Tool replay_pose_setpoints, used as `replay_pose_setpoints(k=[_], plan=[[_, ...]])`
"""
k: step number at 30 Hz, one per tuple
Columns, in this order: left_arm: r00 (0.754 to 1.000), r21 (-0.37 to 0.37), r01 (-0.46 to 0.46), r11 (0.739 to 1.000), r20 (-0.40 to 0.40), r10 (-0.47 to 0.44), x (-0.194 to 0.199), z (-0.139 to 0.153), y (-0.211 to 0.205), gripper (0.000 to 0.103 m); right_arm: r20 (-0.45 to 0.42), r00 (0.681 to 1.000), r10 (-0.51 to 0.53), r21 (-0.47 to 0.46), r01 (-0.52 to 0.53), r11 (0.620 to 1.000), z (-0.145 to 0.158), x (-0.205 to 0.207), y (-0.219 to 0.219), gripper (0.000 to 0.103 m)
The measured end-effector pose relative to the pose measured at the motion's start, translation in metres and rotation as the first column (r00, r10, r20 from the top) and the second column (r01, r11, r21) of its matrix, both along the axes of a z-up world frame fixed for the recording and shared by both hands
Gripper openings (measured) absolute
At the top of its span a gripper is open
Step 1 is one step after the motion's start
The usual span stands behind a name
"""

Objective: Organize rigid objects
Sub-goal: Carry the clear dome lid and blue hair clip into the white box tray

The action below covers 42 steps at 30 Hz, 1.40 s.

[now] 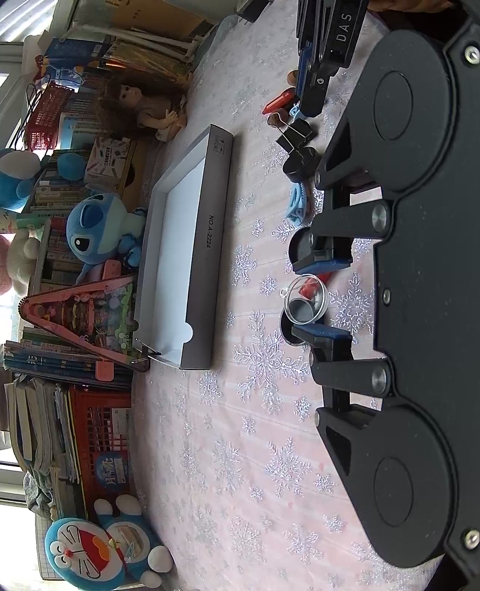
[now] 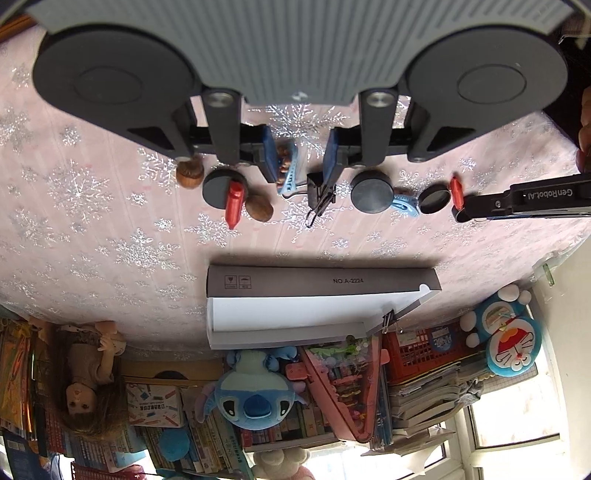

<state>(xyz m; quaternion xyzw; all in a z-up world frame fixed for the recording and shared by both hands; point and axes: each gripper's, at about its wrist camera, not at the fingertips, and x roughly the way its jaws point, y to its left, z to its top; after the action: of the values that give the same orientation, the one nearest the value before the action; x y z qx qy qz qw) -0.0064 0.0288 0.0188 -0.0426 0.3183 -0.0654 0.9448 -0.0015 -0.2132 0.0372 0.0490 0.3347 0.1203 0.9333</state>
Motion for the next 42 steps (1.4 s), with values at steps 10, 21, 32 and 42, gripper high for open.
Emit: replay_pose_setpoints(k=[10,21,32,42], plan=[[1.0,0.002,0.001,1.0,-0.006,-0.001,0.0,-0.003,-0.001,0.026,-0.021,0.999,-0.032,-0.05,0.031,0.998,-0.009,0.006,-0.004,0.021],[1.0,0.0,0.002,1.0,-0.011,-0.002,0.001,-0.005,-0.002,0.027,0.03,0.997,0.073,-0.053,-0.071,0.996,-0.001,-0.002,0.003,0.053],[1.0,-0.007,-0.005,1.0,-0.019,0.005,0.001,-0.008,0.0,0.027,0.053,0.997,-0.049,-0.118,0.055,0.992,-0.001,0.0,-0.007,0.02],[1.0,-0.007,-0.007,1.0,-0.021,0.007,0.001,-0.007,0.0,0.026,0.02,0.999,-0.045,-0.152,0.047,0.987,-0.008,0.005,-0.001,0.028]])
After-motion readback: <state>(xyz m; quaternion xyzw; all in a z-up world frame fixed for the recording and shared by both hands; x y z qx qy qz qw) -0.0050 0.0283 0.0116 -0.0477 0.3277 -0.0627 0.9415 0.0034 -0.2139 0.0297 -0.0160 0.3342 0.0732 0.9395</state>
